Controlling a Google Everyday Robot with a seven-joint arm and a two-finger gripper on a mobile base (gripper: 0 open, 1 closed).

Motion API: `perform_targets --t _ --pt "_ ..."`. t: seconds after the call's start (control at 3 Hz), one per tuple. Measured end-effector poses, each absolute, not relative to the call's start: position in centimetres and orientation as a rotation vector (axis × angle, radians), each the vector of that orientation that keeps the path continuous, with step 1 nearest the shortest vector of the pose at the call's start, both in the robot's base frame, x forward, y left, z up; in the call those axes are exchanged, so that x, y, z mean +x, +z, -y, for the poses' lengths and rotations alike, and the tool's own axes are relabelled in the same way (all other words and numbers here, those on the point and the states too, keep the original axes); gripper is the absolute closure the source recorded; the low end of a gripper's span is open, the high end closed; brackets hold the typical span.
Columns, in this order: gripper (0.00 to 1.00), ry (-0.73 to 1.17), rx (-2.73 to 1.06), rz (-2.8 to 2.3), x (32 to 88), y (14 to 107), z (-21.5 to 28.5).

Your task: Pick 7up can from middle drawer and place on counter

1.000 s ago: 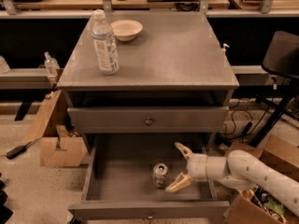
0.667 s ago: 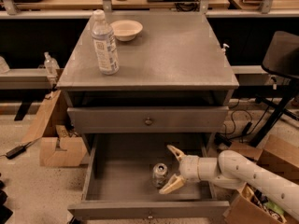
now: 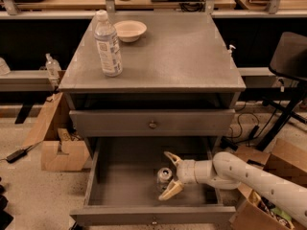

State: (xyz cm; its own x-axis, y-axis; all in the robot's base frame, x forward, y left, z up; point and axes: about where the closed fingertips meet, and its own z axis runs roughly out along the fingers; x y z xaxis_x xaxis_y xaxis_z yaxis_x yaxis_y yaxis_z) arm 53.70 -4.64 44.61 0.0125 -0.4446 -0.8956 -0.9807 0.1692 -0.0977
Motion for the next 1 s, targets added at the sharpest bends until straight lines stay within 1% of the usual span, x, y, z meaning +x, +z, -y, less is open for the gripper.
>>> perform_targets --t 0.33,0.67,1.0 --pt "0.27 0.764 -1.454 -1.584 53.64 43.35 4.55" --pt "0.58 0.736 -1.485 -1.595 53.58 42.52 4.56" --pt "0.81 0.741 -1.485 -1.593 53.51 42.51 4.35"
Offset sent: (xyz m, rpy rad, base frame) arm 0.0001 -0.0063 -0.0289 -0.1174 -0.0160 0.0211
